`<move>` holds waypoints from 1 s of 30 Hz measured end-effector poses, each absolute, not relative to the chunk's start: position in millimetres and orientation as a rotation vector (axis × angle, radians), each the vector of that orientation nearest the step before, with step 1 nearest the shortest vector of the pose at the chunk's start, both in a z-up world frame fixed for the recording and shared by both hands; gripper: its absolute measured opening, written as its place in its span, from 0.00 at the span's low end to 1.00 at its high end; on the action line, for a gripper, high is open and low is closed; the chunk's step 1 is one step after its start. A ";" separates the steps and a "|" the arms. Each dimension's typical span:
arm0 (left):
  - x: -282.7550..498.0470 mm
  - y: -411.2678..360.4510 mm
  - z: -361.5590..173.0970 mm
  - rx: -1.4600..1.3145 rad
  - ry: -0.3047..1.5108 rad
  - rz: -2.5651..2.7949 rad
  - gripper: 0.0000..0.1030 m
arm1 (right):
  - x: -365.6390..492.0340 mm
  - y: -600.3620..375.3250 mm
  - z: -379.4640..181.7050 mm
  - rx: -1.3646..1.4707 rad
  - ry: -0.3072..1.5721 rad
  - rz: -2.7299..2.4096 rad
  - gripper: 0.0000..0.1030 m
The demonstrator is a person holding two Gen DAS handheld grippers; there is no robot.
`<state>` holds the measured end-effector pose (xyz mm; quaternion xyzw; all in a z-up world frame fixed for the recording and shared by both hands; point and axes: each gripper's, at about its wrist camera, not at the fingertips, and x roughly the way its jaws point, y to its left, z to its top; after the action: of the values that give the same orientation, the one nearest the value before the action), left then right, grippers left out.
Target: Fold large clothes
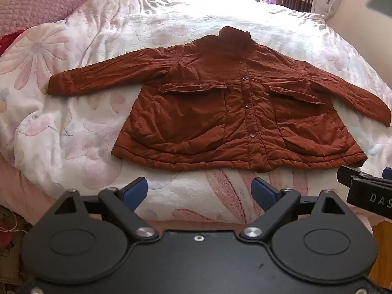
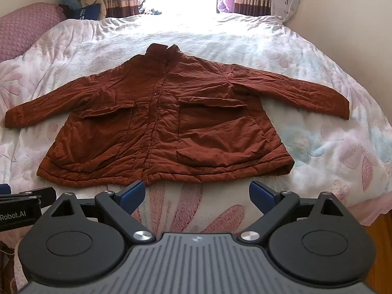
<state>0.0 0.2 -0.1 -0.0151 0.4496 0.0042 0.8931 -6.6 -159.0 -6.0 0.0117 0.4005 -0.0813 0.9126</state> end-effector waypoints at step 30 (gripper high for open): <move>0.0 -0.1 2.5 -0.034 0.934 0.010 0.91 | -7.0 -159.2 -6.8 0.027 0.828 -0.166 1.00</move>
<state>0.0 -0.1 2.5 -0.0164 0.4501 0.0047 0.8928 -7.0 -159.2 -6.8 0.0131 0.4019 -0.0805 0.9121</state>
